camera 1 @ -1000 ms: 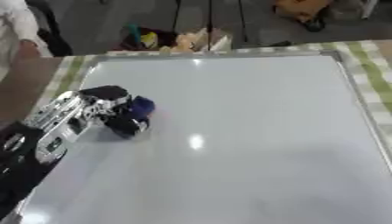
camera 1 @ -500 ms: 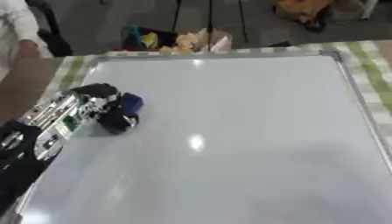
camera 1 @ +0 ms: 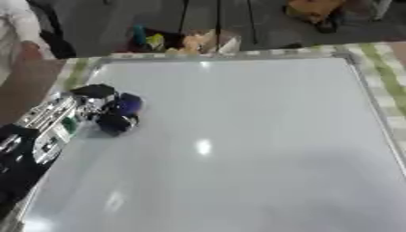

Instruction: Wipe the whiteboard clean with a brush.

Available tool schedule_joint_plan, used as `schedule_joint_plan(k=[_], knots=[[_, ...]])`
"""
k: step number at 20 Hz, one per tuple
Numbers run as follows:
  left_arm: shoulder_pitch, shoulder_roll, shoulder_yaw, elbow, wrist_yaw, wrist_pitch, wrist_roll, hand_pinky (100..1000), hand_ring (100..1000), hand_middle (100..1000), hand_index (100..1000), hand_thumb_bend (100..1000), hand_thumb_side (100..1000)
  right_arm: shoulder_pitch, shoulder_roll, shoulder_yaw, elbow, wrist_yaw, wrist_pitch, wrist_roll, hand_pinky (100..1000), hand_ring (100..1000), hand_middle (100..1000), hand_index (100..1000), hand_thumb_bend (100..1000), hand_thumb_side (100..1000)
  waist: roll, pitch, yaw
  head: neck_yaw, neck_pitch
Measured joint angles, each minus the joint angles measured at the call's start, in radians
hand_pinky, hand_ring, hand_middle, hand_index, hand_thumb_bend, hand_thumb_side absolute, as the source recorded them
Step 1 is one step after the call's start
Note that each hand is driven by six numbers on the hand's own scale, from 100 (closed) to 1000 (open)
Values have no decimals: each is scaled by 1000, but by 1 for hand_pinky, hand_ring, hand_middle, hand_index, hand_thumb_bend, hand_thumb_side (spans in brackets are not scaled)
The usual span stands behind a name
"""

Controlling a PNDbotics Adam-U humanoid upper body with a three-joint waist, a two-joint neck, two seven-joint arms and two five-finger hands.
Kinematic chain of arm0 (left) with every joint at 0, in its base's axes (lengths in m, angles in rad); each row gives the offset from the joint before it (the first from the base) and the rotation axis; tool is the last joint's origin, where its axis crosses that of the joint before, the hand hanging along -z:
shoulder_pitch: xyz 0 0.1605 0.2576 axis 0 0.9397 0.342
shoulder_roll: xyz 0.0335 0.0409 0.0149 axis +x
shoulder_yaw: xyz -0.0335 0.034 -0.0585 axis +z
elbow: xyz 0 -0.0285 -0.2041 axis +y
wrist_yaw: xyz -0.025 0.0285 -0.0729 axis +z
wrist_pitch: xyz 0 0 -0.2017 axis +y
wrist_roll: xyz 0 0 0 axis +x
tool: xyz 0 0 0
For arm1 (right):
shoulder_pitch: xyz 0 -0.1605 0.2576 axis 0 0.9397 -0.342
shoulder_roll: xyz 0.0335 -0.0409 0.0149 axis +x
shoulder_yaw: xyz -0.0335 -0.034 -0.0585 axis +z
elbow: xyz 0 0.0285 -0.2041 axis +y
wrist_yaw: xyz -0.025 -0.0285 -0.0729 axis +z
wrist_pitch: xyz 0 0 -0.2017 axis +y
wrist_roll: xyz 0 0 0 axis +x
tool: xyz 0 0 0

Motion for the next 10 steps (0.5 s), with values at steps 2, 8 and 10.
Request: schedule_joint_plan(k=[2, 8, 10], knots=[[-4, -2, 7, 16, -7, 4, 4, 440, 568, 463, 688, 100, 616, 0, 0, 0, 0, 0, 1, -1, 672, 583, 495, 692, 100, 786, 0, 0, 0, 0, 0], [-9, -3, 24, 45, -30, 9, 13, 439, 567, 462, 687, 100, 613, 0, 0, 0, 0, 0, 1, 0, 672, 583, 495, 692, 100, 786, 0, 0, 3, 0, 0], [-11, -4, 25, 51, -38, 11, 16, 440, 567, 462, 687, 100, 612, 0, 0, 0, 0, 0, 2, 1, 672, 583, 495, 692, 100, 786, 0, 0, 3, 0, 0]])
